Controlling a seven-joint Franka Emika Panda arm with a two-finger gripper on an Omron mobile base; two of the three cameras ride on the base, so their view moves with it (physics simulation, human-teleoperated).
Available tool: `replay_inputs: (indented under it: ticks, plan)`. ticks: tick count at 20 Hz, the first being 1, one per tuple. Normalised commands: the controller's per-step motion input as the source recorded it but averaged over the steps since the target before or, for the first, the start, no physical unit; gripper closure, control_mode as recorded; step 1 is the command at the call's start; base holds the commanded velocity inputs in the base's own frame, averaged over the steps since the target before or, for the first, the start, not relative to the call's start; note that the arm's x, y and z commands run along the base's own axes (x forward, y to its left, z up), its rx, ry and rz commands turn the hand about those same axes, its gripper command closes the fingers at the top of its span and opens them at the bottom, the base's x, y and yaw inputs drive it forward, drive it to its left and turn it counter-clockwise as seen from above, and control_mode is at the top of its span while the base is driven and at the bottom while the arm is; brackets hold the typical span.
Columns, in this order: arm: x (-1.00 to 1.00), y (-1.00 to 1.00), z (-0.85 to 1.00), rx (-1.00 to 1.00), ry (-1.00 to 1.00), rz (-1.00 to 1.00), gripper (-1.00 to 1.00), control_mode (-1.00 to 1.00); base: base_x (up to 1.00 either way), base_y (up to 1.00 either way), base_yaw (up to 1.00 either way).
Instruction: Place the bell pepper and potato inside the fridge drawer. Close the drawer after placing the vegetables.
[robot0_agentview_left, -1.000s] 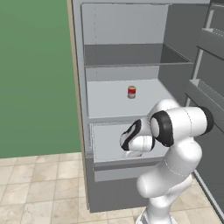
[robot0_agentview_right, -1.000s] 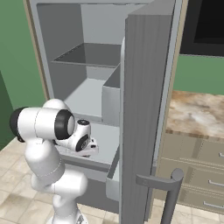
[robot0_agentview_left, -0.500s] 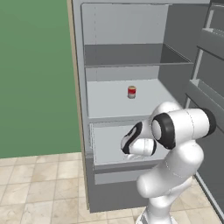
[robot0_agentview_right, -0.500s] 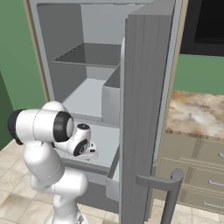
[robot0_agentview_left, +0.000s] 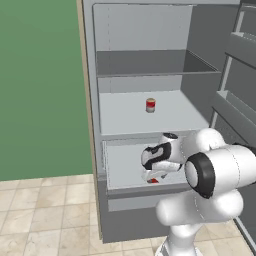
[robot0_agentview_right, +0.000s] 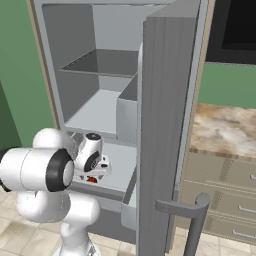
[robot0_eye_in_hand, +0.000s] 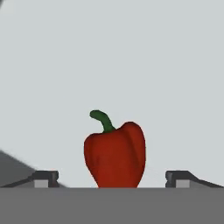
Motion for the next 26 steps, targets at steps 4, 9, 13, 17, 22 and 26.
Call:
replay_inputs:
  ticks: [4, 9, 13, 17, 22, 26]
  plan:
    - [-0.24, 0.0, 0.98, 0.0, -0.11, -0.13, -1.0, -1.0, 0.0, 0.0, 0.0]
    - [-0.64, 0.0, 0.95, 0.0, -0.16, -0.16, -1.0, -1.0, 0.0, 0.0, 0.0]
    - [-0.8, 0.0, 0.52, 0.0, -0.06, -0.22, -1.0, -1.0, 0.0, 0.0, 0.0]
    - [-0.84, 0.01, 0.31, 0.02, -0.03, -0.24, -1.0, -1.0, 0.0, 0.0, 0.0]
    - [-0.26, 0.0, 0.38, 0.0, -0.04, -0.12, -1.0, -1.0, 0.0, 0.0, 0.0]
    - [0.0, -0.26, 0.36, 0.06, -0.09, 0.0, -1.0, -1.0, 0.0, 0.0, 0.0]
